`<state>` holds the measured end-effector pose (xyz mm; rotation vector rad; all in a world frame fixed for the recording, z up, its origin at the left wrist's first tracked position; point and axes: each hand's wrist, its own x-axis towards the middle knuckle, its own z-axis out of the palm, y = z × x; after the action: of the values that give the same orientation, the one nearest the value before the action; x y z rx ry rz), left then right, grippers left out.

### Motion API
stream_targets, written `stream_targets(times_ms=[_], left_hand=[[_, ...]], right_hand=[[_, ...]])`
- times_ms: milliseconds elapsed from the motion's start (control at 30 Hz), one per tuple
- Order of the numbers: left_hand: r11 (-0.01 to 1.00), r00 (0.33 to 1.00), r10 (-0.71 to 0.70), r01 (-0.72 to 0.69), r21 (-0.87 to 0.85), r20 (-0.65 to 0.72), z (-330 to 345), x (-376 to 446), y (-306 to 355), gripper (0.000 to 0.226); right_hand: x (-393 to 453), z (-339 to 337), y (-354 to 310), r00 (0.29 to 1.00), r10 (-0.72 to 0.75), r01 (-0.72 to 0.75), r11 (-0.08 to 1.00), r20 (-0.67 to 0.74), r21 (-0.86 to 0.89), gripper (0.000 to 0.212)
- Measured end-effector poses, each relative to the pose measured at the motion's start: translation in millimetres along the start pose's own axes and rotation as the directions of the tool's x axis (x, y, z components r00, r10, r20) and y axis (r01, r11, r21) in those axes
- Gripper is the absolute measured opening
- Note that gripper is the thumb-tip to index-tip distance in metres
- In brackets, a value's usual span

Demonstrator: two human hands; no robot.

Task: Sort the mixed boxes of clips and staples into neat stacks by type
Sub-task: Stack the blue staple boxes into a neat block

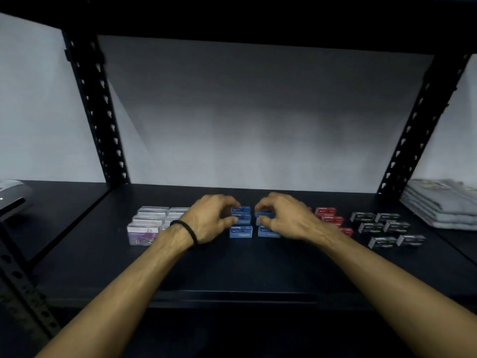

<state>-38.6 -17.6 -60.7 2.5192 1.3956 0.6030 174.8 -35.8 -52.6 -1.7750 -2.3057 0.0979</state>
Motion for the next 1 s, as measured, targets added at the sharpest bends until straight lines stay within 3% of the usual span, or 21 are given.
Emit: stream_targets(times_ms=[167, 400, 1000], left_hand=[[0.993, 0.993, -0.071, 0.062, 0.101, 0.09, 24, 7, 17, 0.043], [0.982, 0.99, -0.111, 0.097, 0.161, 0.081, 41, 11, 21, 0.038], [0.994, 0.989, -0.065, 0.053, 0.094, 0.136, 46, 1, 6, 0.024]], right_hand=[[-14, 7, 16, 1.0, 0.009, -0.008, 0.999, 0.025, -0.04, 0.032], [-14, 27, 21, 1.0, 0.023, -0.023, 1.0, 0.013, -0.005, 0.035], [-21, 41, 19, 0.999, -0.046, 0.05, 0.986, -0.029, 0.162, 0.023]])
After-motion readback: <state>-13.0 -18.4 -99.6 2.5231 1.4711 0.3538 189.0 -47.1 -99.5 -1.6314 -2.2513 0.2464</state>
